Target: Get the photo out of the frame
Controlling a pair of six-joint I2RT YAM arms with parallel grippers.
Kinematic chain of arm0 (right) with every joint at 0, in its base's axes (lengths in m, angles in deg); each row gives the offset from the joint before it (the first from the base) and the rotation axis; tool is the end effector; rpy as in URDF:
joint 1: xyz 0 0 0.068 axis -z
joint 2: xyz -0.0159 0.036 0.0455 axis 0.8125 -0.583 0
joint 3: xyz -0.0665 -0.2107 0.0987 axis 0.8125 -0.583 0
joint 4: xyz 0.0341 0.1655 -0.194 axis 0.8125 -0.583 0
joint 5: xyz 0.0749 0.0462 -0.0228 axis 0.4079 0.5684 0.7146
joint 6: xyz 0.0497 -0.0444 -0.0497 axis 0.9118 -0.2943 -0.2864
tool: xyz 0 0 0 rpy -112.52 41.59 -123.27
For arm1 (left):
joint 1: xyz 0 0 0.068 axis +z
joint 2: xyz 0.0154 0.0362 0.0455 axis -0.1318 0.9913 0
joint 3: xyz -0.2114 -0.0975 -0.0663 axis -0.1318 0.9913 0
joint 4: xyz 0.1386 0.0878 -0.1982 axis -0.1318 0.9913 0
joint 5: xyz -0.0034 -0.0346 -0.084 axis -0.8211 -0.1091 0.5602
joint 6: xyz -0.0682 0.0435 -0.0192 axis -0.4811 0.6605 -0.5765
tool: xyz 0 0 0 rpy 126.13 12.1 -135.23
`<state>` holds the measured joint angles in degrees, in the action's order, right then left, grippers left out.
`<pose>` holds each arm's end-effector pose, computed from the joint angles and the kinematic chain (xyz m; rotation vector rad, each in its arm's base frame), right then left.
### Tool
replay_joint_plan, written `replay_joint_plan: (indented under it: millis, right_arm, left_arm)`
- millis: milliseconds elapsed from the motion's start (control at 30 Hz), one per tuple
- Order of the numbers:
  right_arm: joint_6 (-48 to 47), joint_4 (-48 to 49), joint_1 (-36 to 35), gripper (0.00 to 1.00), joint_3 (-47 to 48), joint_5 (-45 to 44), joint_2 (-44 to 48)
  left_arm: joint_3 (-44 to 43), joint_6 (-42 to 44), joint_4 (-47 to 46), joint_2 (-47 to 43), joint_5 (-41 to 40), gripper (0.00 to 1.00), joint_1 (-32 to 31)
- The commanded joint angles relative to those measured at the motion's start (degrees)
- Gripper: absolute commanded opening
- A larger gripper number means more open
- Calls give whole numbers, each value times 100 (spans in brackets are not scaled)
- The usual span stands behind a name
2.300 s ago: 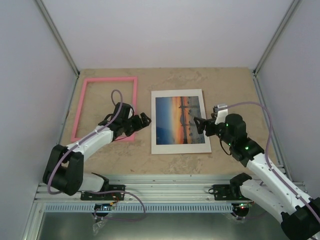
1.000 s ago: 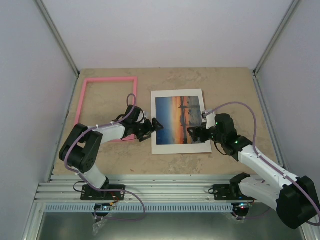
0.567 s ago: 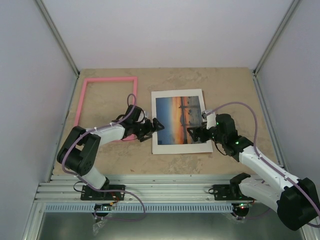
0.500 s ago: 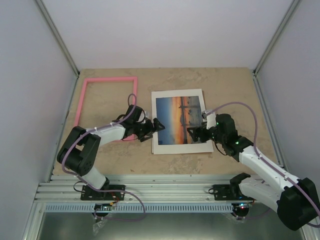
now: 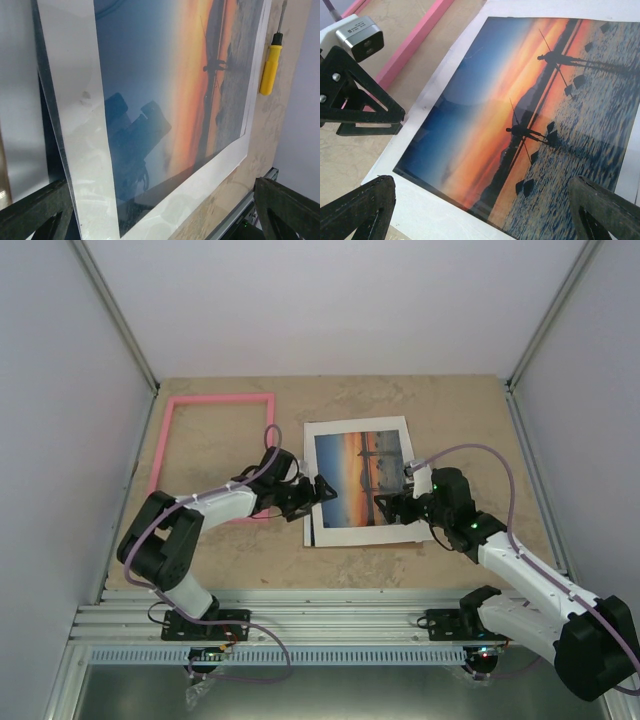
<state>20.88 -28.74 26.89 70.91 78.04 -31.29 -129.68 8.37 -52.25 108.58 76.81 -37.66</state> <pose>0.2195 0.1312 0.1759 -0.3378 2.1923 0.6649 0.2622 -0.1951 0.1086 -0.1994 2.7093 -1.1924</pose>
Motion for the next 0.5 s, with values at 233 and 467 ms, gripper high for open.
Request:
replay_joint_plan:
  millis: [233,467]
  right_arm:
    - [21,60,11,94,-18,-38,5]
    - [44,53,11,94,-26,-54,-22]
  left_arm:
    - [-517,-7,-24,511,-66,100,-306]
    - [-793,-36,-10,784,-84,100,-435]
